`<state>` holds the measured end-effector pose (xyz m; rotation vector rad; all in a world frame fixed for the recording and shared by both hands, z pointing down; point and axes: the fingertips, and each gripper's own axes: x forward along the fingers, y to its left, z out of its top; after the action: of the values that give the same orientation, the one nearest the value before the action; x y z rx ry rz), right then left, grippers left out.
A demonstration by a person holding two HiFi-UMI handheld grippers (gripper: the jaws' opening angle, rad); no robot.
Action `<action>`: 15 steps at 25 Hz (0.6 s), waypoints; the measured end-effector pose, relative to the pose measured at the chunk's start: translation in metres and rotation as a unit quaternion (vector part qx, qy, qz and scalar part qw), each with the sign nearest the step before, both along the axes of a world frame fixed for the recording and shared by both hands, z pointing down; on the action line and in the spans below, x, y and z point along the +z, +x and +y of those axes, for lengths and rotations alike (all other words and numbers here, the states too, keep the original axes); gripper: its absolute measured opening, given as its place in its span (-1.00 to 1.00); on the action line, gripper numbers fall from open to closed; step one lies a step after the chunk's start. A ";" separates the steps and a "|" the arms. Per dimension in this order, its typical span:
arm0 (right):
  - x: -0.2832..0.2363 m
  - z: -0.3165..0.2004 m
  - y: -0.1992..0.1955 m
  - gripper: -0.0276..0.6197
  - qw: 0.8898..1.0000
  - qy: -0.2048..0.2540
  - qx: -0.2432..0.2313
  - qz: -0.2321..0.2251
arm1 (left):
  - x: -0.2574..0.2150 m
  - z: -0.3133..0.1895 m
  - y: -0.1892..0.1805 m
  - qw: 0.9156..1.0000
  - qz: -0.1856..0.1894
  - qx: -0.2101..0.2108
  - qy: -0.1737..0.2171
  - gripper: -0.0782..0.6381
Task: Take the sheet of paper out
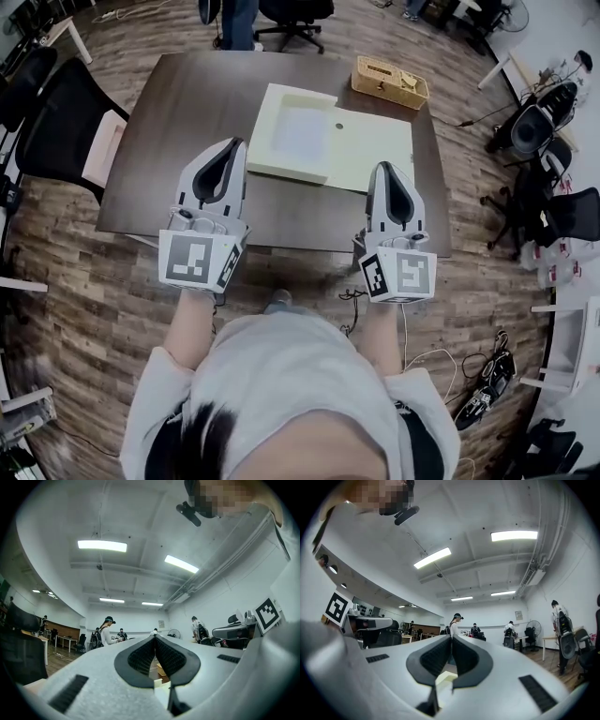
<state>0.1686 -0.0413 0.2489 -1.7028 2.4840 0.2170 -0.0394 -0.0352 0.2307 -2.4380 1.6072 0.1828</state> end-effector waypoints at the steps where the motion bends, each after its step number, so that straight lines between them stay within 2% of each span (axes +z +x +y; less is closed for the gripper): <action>1: 0.000 -0.006 0.001 -0.86 1.000 0.000 -0.003 0.001 | 0.000 -0.005 0.002 1.000 0.001 -0.002 0.001 -0.76; 6: 0.003 -0.032 0.005 -0.86 1.000 -0.006 -0.018 -0.003 | 0.006 -0.023 0.009 1.000 -0.001 -0.010 -0.006 -0.76; 15: 0.019 -0.069 -0.011 -0.86 0.999 -0.025 -0.035 -0.013 | 0.015 -0.050 -0.010 0.999 -0.007 -0.031 -0.021 -0.76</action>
<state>0.1580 -0.1100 0.2682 -1.6232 2.5453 0.1273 -0.0497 -0.0856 0.2461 -2.4111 1.6960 0.1227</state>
